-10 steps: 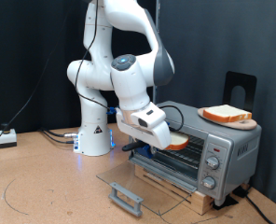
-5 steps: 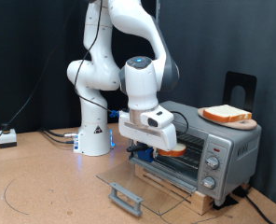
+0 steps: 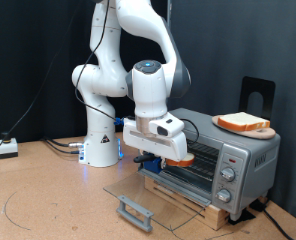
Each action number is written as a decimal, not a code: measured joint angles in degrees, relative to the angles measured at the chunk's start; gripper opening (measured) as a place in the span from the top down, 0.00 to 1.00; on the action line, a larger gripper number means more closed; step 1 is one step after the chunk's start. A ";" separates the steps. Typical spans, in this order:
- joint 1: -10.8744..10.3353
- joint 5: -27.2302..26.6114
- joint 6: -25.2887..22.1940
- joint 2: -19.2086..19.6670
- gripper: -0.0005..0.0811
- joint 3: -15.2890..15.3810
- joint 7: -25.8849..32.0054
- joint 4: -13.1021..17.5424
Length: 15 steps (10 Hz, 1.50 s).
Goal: Make a piece of toast with the oven
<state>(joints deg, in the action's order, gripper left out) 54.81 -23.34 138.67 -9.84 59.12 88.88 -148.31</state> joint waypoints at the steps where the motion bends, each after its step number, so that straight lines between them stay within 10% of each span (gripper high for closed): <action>1: 0.01 1.37 0.00 -0.27 0.51 0.00 0.00 0.01; 15: 1.18 9.00 1.12 -6.37 0.51 1.39 -6.58 -0.42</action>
<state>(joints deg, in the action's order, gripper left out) 55.99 -14.34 139.80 -16.21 60.51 82.30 -148.74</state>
